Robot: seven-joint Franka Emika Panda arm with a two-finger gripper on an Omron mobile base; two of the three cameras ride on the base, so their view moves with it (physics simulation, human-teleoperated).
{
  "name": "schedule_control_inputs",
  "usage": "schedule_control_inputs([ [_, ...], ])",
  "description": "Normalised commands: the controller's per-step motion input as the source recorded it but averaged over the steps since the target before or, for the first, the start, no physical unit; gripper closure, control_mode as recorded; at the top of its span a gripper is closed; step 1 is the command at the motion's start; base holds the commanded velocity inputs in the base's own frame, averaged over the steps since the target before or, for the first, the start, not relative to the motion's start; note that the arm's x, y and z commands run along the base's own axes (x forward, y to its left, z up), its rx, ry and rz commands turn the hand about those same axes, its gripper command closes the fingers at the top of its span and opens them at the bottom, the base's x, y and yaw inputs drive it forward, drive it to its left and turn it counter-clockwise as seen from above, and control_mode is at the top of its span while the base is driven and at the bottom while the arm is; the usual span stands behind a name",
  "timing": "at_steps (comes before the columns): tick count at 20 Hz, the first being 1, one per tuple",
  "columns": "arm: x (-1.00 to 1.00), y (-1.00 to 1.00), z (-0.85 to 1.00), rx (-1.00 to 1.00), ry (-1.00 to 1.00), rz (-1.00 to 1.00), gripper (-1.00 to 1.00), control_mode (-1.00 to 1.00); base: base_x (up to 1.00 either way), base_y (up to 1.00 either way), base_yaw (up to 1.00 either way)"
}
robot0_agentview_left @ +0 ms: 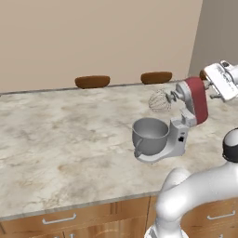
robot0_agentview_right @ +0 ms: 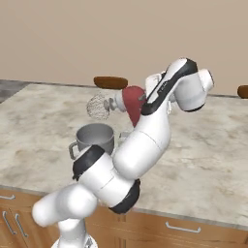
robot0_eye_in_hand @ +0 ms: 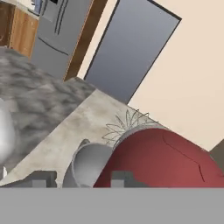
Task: Close the stand mixer head.
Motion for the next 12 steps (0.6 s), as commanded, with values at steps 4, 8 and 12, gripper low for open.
schedule_control_inputs([
  [4, 0.55, 1.00, -0.59, 0.00, 0.00, 0.50, -1.00, -1.00, 0.00, 0.00, 0.00],
  [8, 0.28, 1.00, -0.51, -0.07, 0.00, 0.45, -1.00, -1.00, 0.00, 0.00, 0.00],
  [12, 0.06, 1.00, -0.17, -0.19, 0.00, 0.36, -1.00, -1.00, 0.00, 0.00, 0.00],
])
